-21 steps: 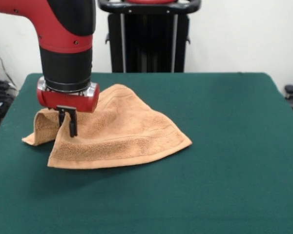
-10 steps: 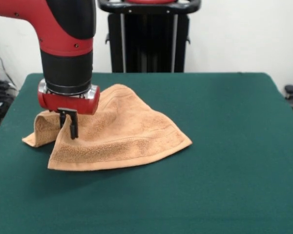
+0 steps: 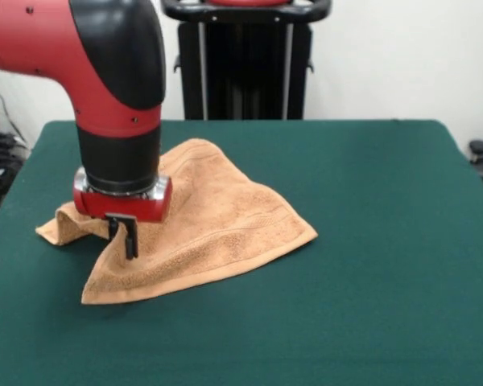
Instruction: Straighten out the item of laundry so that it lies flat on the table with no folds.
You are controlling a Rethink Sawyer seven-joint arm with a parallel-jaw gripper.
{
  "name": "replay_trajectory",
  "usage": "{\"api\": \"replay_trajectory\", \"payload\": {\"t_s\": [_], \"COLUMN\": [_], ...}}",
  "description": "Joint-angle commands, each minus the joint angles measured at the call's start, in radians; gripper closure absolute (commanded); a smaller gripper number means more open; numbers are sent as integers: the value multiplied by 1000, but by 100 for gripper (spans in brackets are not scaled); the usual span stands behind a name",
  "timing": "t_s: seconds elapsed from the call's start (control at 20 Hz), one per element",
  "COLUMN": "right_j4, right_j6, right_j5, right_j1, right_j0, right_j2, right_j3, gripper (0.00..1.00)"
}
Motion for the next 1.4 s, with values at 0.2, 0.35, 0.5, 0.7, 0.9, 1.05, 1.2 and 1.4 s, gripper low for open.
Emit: {"api": "replay_trajectory", "payload": {"t_s": [0.2, 0.35, 0.5, 0.7, 0.9, 1.05, 1.2, 1.4], "right_j4": [43, 50, 52, 51, 49, 45, 43, 42], "right_j6": [95, 102, 114, 116, 120, 123, 124, 95], "right_j5": [1, -8, -12, -16, -37, -50, -43, -30], "right_j1": [168, 187, 196, 188, 167, 155, 151, 152], "right_j0": [87, 98, 107, 110, 105, 103, 105, 98], "right_j2": [67, 67, 63, 54, 45, 38, 30, 39], "right_j3": [-80, -100, -111, -101, -70, -49, -51, -51], "gripper": [100, 100, 100, 100, 100, 100, 100, 100]}}
